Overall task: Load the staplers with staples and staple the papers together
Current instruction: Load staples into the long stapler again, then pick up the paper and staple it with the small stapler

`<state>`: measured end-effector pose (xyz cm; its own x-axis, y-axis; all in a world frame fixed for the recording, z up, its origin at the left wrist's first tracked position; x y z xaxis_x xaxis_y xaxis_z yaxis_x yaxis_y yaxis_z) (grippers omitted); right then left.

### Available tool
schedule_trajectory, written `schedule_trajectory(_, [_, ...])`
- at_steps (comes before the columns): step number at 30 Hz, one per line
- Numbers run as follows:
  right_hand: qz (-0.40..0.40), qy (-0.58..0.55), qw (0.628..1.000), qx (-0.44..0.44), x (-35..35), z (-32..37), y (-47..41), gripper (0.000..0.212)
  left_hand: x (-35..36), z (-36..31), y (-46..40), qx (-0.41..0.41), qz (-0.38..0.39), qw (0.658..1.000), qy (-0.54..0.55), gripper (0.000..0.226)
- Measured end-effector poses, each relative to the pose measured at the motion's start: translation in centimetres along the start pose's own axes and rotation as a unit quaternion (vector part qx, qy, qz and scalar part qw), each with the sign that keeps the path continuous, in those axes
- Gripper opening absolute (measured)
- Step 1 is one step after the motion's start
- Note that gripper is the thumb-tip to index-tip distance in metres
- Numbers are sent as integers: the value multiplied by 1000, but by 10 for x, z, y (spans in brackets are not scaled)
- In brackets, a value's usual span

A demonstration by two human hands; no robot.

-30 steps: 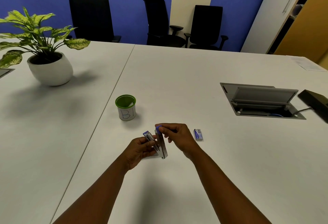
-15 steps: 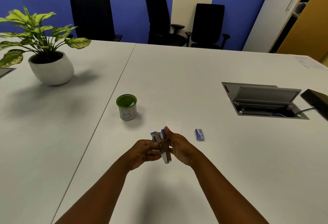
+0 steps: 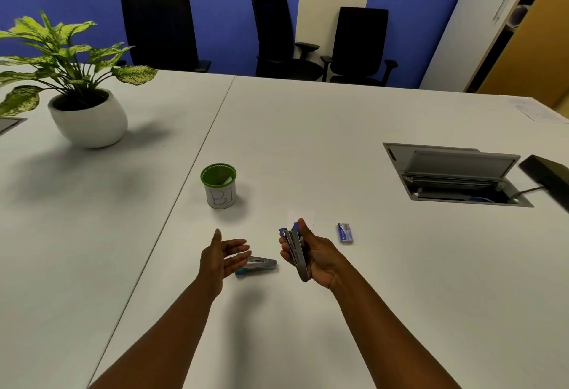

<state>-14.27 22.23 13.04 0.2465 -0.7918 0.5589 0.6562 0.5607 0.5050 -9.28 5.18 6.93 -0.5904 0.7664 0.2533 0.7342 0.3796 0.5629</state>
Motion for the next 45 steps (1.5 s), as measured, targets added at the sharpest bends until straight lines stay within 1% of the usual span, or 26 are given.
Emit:
schedule_trajectory(4, [-16, 8, 1000, -8, -2, 0, -2, 36, -7, 1, -1, -3, -11, 1000, 16, 62])
schedule_trajectory(7, [-19, 32, 999, 7, -5, -4, -3, 37, -7, 0, -2, 0, -16, 1000, 17, 61])
schedule_trajectory(9, [-24, 60, 997, 28, -9, -7, -3, 40, -8, 0, -2, 3, -22, 1000, 15, 60])
schedule_trajectory(11, [-35, 118, 992, 32, -14, -6, -1, 39, -10, -1, -2, 6, -33, 999, 13, 57])
schedule_trajectory(12, [-47, 171, 984, 18, -18, -4, -2, 36, -12, -1, -3, 10, -42, 999, 7, 54])
schedule_trajectory(14, [-78, 289, 953, -37, -26, 4, -6, 28, -18, -3, -5, 27, -76, 997, -10, 45])
schedule_trajectory(16, [-115, 399, 903, -109, -37, 12, -10, 26, -26, -4, -10, 60, -118, 991, -28, 33])
schedule_trajectory(17, [-128, 450, 873, -136, -42, 15, -12, 27, -31, -5, -12, 89, -140, 985, -55, 26])
schedule_trajectory(18, [-132, 491, 847, -152, -47, 15, -13, 29, -36, -8, -13, 121, -164, 972, -114, 22])
schedule_trajectory(19, [-131, 528, 824, -159, -51, 15, -15, 31, -41, -12, -12, 153, -185, 950, -198, 21])
schedule_trajectory(20, [-131, 562, 800, -162, -56, 13, -16, 33, -43, -16, -11, 183, -197, 920, -285, 22])
schedule_trajectory(21, [-133, 593, 777, -163, -60, 12, -18, 34, -44, -17, -11, 209, -194, 890, -355, 24])
schedule_trajectory(22, [-133, 619, 758, -157, -64, 10, -20, 35, -44, -16, -12, 221, -179, 868, -407, 27])
schedule_trajectory(24, [-125, 665, 723, -136, -70, 4, -24, 36, -47, -8, -18, 210, -141, 834, -491, 35])
schedule_trajectory(26, [-112, 703, 693, -117, -75, -4, -30, 38, -50, 6, -28, 177, -94, 786, -586, 46])
schedule_trajectory(27, [-109, 715, 681, -112, -76, -7, -33, 40, -52, 13, -33, 156, -70, 761, -626, 52])
schedule_trajectory(29, [-103, 732, 666, -105, -78, -12, -39, 42, -53, 23, -39, 118, -35, 734, -668, 63])
schedule_trajectory(33, [-93, 739, 659, -102, -81, -19, -48, 41, -48, 25, -47, 90, -1, 711, -697, 75])
schedule_trajectory(37, [-83, 765, 629, -111, -82, -21, -57, 45, -47, 21, -52, 68, 13, 685, -726, 86])
schedule_trajectory(39, [-69, 762, 636, -105, -84, -20, -61, 51, -44, 17, -52, 67, 10, 675, -735, 88])
schedule_trajectory(40, [-66, 754, 646, -98, -85, -19, -62, 56, -42, 15, -52, 69, 7, 672, -737, 88])
schedule_trajectory(41, [-74, 733, 669, -97, -86, -15, -64, 59, -40, 13, -51, 70, 4, 669, -740, 88])
schedule_trajectory(42, [-99, 697, 702, -104, -88, -8, -66, 58, -40, 12, -50, 70, 3, 667, -742, 88])
schedule_trajectory(43, [-139, 653, 734, -123, -90, 3, -67, 50, -39, 10, -49, 70, 2, 665, -744, 88])
schedule_trajectory(44, [-188, 610, 756, -144, -94, 14, -69, 39, -39, 10, -49, 70, 1, 664, -745, 88])
schedule_trajectory(45, [-232, 576, 768, -159, -100, 24, -72, 29, -38, 8, -48, 71, -1, 661, -747, 88])
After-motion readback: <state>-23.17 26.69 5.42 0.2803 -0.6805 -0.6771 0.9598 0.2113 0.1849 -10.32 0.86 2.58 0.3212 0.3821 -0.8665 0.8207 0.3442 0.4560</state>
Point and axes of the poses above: each hand's wrist, its own y-axis away from the middle knuckle, its own x-axis out of the palm, z = x × y, the point moved 7 cm from there along -y, towards the middle knuckle
